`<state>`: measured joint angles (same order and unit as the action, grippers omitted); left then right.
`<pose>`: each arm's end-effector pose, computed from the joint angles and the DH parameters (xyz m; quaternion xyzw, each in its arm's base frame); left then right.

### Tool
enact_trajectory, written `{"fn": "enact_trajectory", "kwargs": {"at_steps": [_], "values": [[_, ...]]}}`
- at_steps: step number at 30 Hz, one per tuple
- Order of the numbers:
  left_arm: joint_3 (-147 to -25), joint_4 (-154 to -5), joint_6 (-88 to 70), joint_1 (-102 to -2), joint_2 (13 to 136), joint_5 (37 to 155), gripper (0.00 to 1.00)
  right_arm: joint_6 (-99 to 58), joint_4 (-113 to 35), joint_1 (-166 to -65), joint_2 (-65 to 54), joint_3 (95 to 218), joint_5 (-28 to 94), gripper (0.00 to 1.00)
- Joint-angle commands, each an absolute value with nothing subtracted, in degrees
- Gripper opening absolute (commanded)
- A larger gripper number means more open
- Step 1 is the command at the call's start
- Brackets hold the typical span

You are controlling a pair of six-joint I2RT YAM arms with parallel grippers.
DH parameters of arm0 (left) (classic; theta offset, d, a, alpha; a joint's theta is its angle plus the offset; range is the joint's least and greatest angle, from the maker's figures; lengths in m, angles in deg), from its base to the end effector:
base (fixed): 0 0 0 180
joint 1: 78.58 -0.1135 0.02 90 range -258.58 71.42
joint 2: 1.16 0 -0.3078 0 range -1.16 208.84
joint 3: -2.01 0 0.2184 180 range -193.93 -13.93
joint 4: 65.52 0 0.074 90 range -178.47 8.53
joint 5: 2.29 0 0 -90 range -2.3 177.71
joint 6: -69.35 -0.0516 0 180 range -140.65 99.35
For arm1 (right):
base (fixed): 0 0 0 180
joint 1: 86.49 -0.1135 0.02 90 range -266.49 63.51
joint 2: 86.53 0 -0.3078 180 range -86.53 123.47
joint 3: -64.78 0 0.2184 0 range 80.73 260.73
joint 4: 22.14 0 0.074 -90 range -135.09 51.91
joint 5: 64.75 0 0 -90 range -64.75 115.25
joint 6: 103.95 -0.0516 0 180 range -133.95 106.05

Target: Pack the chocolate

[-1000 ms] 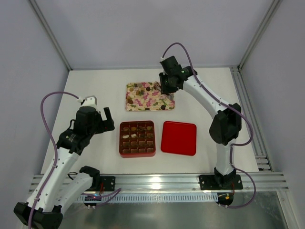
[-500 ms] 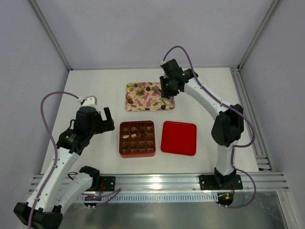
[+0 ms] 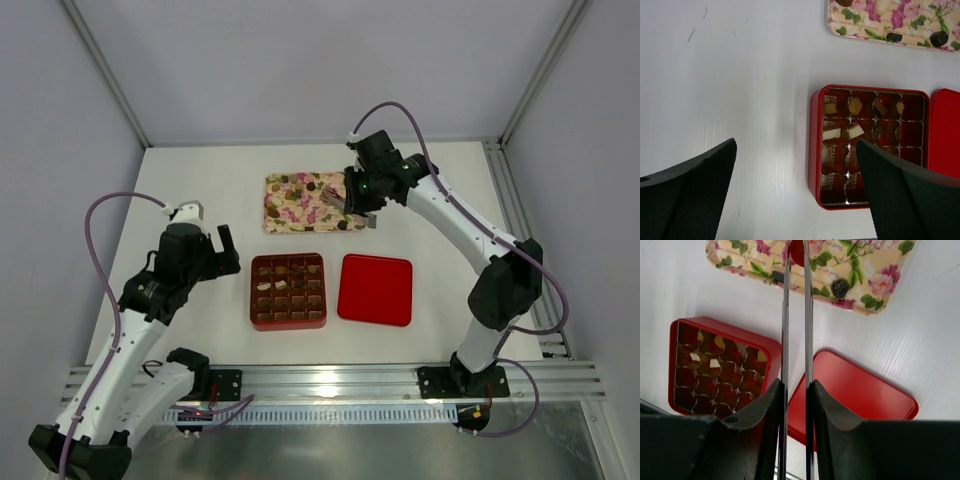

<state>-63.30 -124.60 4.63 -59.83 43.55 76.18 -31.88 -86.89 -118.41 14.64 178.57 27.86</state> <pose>0.1010 -0.0234 0.3294 -0.0946 0.8921 -0.0782 0.4348 0.3127 0.1975 0.3641 -0.1225 0.9377 0.1563 0.2851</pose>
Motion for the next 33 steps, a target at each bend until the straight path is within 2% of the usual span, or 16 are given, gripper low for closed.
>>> {"fn": "enact_trajectory", "kwargs": {"at_steps": [1, 14, 21, 33], "values": [[-63.59, -123.48, 4.84, -60.03, 43.04, 75.31, 1.00, -32.23, -85.46, -119.88, 5.61, 173.39, 30.26, 0.26], [-63.68, -123.48, 4.93, -60.03, 42.96, 75.05, 1.00, -38.11, -86.43, -131.04, -11.02, 156.58, 28.41, 0.26], [-63.59, -123.57, 5.01, -59.94, 42.87, 75.05, 1.00, -40.84, -87.04, -136.49, -12.00, 154.12, 26.66, 0.27], [-63.68, -123.57, 5.01, -60.03, 43.05, 75.14, 1.00, -42.51, -84.76, -139.31, -10.24, 150.69, 25.95, 0.27]]}}
